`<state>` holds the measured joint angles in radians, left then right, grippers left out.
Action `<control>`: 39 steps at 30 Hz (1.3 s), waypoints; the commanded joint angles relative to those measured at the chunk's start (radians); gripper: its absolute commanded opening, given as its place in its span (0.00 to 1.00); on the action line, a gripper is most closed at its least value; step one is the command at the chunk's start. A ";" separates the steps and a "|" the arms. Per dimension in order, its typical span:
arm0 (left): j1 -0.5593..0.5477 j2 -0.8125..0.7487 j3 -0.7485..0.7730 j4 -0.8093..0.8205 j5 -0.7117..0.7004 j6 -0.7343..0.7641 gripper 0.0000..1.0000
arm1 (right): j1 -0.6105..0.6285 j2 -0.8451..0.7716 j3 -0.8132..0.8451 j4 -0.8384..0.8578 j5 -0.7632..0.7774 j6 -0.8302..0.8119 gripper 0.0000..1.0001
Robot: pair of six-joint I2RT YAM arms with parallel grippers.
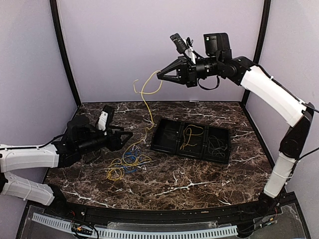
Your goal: Untangle the cables
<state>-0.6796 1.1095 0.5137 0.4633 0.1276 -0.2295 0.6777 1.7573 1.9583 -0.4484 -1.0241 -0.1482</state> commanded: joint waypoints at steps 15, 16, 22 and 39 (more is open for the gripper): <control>-0.008 0.300 0.191 -0.060 0.281 0.135 0.43 | 0.065 0.023 0.085 -0.025 0.033 -0.048 0.00; -0.008 0.300 0.190 -0.058 0.282 0.135 0.41 | 0.064 0.024 0.085 -0.026 0.033 -0.049 0.00; -0.008 0.277 0.175 -0.065 0.302 0.131 0.32 | 0.064 0.037 0.090 -0.033 0.047 -0.062 0.00; -0.008 0.218 0.199 -0.140 0.221 0.179 0.00 | 0.064 0.044 0.071 -0.065 0.119 -0.128 0.00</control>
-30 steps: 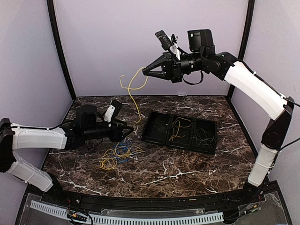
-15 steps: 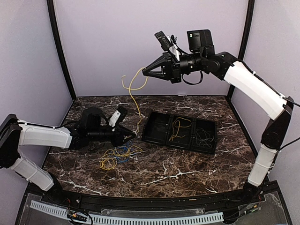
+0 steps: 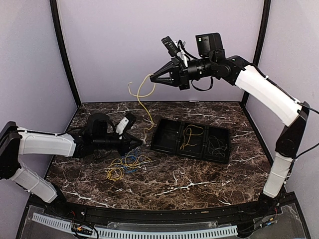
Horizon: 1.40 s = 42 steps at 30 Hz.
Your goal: Untangle the cables
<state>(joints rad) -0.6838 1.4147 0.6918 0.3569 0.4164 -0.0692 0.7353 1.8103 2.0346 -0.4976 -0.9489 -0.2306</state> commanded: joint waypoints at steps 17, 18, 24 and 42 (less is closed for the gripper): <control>-0.001 -0.394 0.300 -0.153 -0.356 -0.143 0.00 | 0.097 0.135 -0.360 0.184 0.294 -0.119 0.57; -0.001 -0.398 0.320 -0.155 -0.347 -0.150 0.00 | 0.109 0.154 -0.355 0.181 0.296 -0.124 0.58; -0.001 -0.411 0.401 -0.190 -0.324 -0.175 0.00 | 0.158 0.268 -0.248 0.165 0.285 -0.118 0.64; -0.002 -0.402 0.707 -0.267 -0.361 -0.119 0.00 | 0.209 0.532 -0.205 0.311 0.242 0.054 0.00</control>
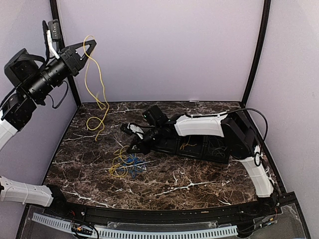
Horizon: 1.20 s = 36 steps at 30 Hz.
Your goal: Untangle the cables
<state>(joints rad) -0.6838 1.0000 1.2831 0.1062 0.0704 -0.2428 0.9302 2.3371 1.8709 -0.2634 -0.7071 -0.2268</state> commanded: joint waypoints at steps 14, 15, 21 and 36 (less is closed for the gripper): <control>-0.001 0.122 0.292 -0.034 -0.056 0.079 0.00 | -0.010 -0.156 -0.090 -0.093 0.042 -0.054 0.43; -0.002 0.123 0.282 -0.034 -0.074 0.076 0.00 | -0.016 -0.187 -0.098 -0.122 0.046 -0.076 0.47; -0.002 0.130 0.210 -0.021 -0.154 0.060 0.00 | -0.071 -0.386 -0.171 -0.266 0.030 -0.177 0.62; -0.002 0.280 0.073 0.050 -0.078 -0.037 0.00 | -0.543 -0.859 -0.549 -0.388 0.029 -0.272 0.64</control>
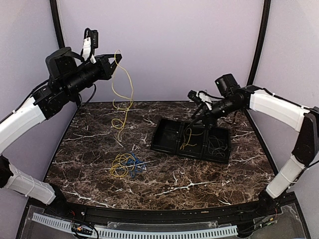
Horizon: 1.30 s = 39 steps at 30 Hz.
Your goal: Untangle the cables
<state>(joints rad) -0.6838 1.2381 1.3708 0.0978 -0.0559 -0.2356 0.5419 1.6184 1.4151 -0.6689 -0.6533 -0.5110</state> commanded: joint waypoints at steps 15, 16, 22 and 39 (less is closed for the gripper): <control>0.005 0.336 0.105 0.168 0.298 -0.182 0.00 | -0.721 -0.480 -0.640 0.527 -0.099 0.219 0.61; 0.005 0.359 0.119 0.178 0.338 -0.198 0.00 | -0.721 -0.475 -0.640 0.530 -0.088 0.219 0.61; -0.017 0.537 0.276 0.242 0.480 -0.314 0.00 | -0.723 -0.476 -0.642 0.520 -0.082 0.209 0.61; -0.123 0.810 0.534 0.333 0.495 -0.383 0.00 | -0.726 -0.494 -0.657 0.523 -0.053 0.185 0.61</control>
<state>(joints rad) -0.8112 1.9923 1.8851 0.3653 0.4290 -0.5808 -0.1780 1.1442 0.7696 -0.1795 -0.7128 -0.3164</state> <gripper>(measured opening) 0.007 0.609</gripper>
